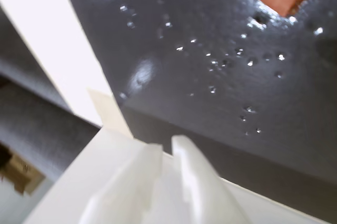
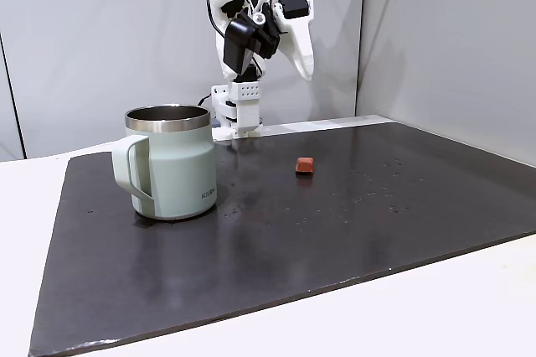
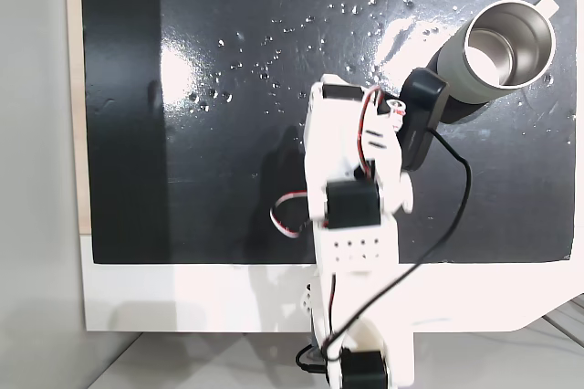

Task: Grasp a cube and put it in the cup.

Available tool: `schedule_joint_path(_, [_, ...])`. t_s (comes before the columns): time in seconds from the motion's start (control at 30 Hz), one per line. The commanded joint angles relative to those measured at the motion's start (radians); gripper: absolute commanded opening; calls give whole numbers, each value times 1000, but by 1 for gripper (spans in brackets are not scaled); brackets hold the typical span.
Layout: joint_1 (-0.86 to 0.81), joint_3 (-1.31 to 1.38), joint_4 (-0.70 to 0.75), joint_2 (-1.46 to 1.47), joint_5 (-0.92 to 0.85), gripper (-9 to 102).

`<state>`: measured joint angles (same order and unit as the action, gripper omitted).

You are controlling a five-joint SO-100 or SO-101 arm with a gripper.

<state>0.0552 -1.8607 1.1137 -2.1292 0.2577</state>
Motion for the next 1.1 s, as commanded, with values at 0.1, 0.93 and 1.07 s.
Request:
schedule_joint_path(0.1, [-2,218,78,215,130,0])
schedule_joint_path(0.93, [-43,509,301,686,239,0])
schedule_joint_path(1.07, [-46,514,328,692,242,15])
